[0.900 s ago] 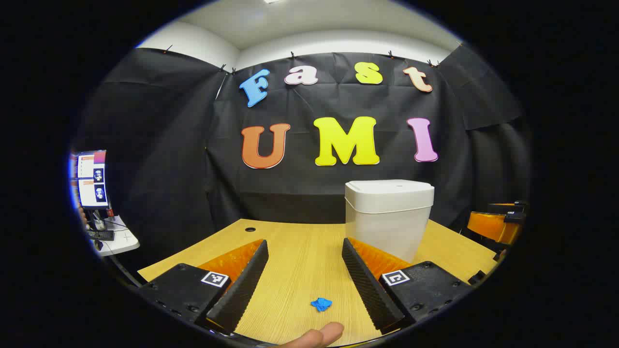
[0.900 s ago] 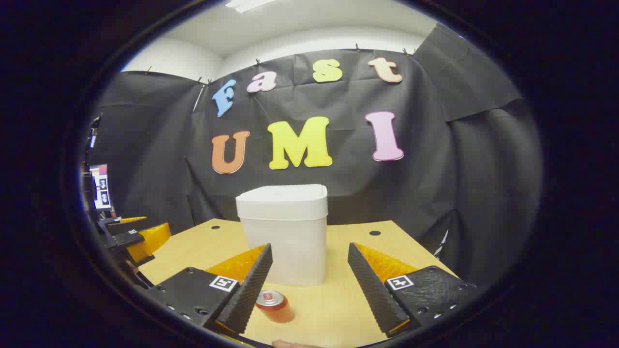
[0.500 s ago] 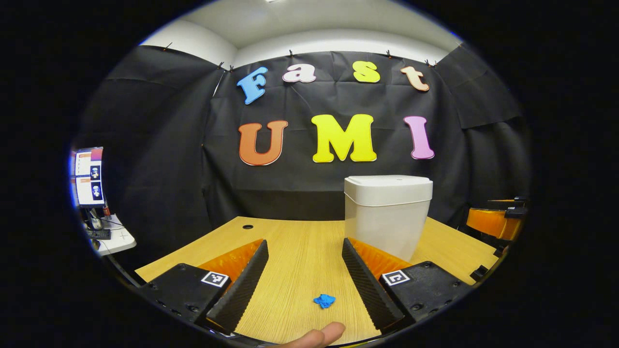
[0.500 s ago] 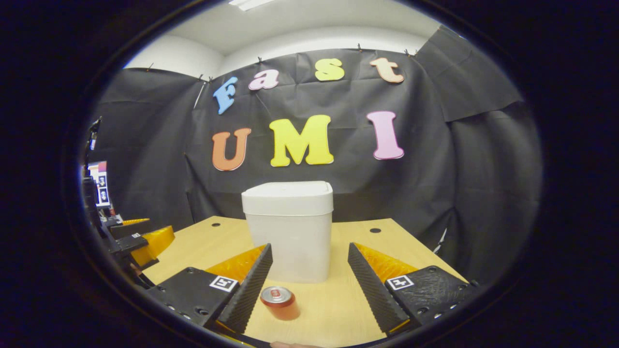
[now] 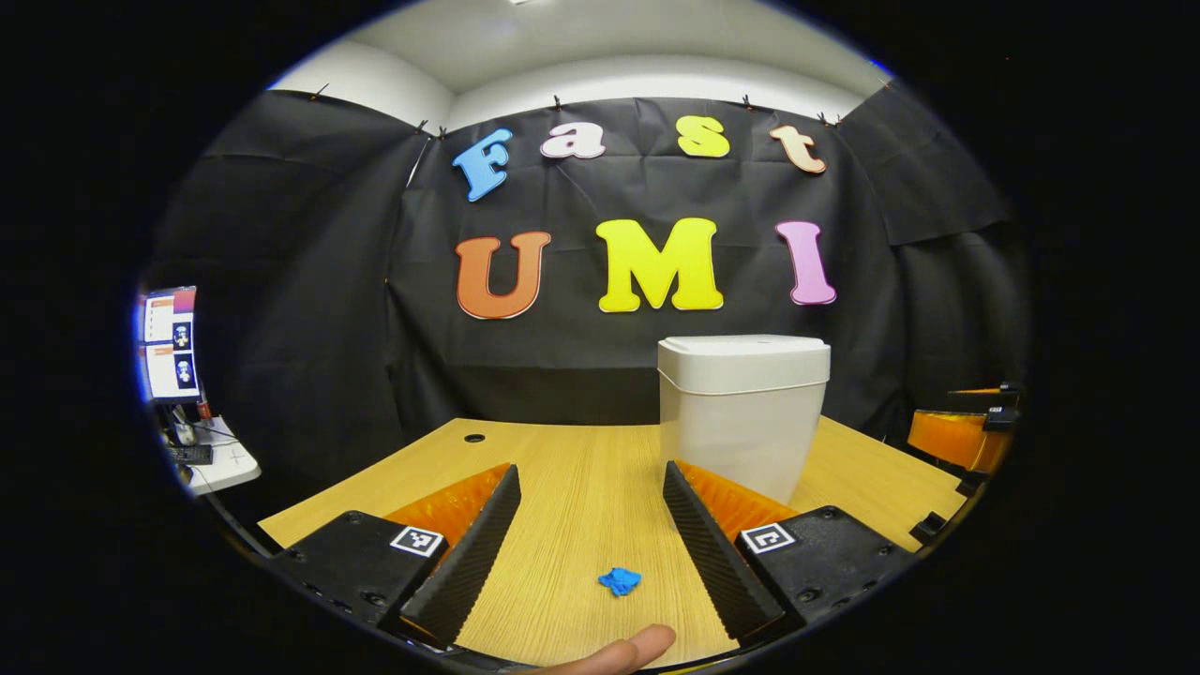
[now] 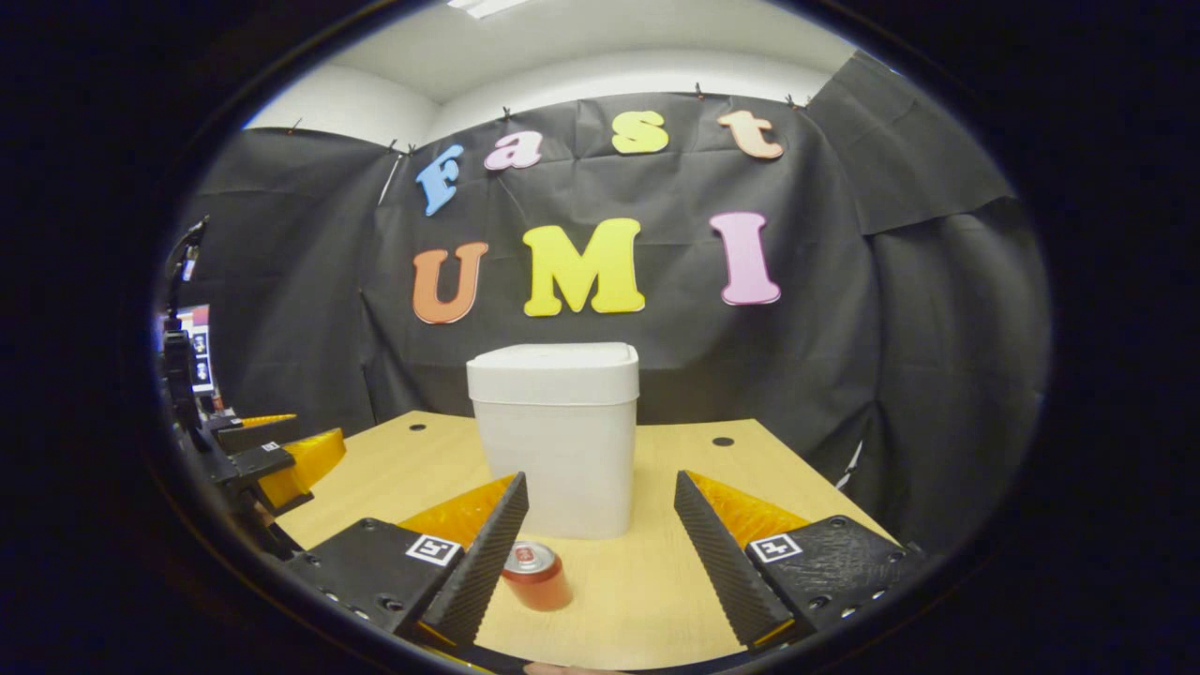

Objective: Press the lid of the desktop garbage bin to open it, pick up the crumpled paper on the desktop and throw it into the bin, then pick up the pop can on the desktop and drop it into the bin, and finally close the garbage bin lid.

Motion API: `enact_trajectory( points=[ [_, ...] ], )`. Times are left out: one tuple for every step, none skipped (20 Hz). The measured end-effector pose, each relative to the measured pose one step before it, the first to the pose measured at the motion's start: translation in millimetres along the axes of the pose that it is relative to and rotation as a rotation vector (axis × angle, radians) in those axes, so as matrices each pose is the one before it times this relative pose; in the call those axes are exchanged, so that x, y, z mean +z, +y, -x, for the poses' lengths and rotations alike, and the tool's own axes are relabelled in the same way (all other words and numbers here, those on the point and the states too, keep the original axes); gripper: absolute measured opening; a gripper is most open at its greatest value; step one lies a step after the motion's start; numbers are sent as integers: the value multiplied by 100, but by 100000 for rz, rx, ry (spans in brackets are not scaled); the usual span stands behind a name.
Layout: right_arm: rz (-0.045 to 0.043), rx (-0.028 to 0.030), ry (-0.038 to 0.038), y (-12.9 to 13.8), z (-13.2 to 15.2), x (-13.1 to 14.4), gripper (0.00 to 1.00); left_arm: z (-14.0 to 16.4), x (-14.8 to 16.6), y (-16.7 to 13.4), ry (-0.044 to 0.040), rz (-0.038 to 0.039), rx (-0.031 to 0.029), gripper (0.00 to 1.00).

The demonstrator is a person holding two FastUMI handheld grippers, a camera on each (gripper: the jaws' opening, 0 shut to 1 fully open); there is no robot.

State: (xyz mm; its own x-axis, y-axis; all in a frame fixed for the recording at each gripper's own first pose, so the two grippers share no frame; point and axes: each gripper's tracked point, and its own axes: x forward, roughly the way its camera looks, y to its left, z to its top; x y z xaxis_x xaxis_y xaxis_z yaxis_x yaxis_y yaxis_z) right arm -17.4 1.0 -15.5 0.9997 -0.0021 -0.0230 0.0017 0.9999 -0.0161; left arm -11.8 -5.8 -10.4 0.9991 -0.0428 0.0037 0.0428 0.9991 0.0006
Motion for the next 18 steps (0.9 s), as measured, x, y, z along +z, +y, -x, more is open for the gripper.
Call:
enact_trajectory(
  points=[
    [-69, -21, 265, -132, 20, -31, 95, -33, -40, -53, 99, 400, -166, 99],
    [94, -422, 152, -199, 36, -112, 96, -45, -361, 4, 585, 235, -122, 99],
    [101, -337, 9, -232, -1, -74, 96, 75, -119, -23, 386, 8, -242, 99],
    [53, -182, -14, -63, 4, 35, 96, -88, -18, -132, 345, -173, -352, 99],
    [-5, -319, 124, -104, -37, 48, 95, -44, -162, -87, 581, -465, -233, 99],
    [-153, -437, 55, -144, -40, -38, 95, -48, -146, 12, 356, -513, 98, 99],
    [13, -257, -125, -71, -19, 74, 96, -15, -108, -17, 479, -696, 46, 99],
    [286, -385, -528, -164, -183, 331, 96, -2, -59, -95, 192, -620, -65, 99],
    [-314, -409, -696, -91, -65, 405, 95, 138, -13, -127, -176, -342, -251, 99],
    [-797, 671, -706, 122, -157, 269, 95, 8, -12, -222, 75, -32, -517, 99],
    [-1023, 1313, -195, 308, -349, 243, 96, -7, -25, -25, -22, 185, -467, 99],
    [-531, 1191, 781, 286, -335, 39, 96, -106, -33, -41, 149, 133, -156, 99],
    [-405, 994, 843, 191, -385, 64, 96, 54, -72, 49, 154, -134, 177, 99],
    [-342, 540, 1106, -80, -310, 199, 96, -29, 94, 70, -39, -45, 340, 99],
    [86, 268, 553, 14, -457, 290, 96, -14, 60, 56, 118, 73, 16, 99],
    [352, -27, -167, -55, -427, 507, 96, 65, 39, -22, -33, 17, -175, 99],
    [863, -218, -466, -36, -440, 565, 95, 43, -80, -23, 75, 2, -526, 99],
    [911, -836, 1, -201, -473, 619, 96, 69, 12, -79, 55, -228, -985, 99]
  ],
)
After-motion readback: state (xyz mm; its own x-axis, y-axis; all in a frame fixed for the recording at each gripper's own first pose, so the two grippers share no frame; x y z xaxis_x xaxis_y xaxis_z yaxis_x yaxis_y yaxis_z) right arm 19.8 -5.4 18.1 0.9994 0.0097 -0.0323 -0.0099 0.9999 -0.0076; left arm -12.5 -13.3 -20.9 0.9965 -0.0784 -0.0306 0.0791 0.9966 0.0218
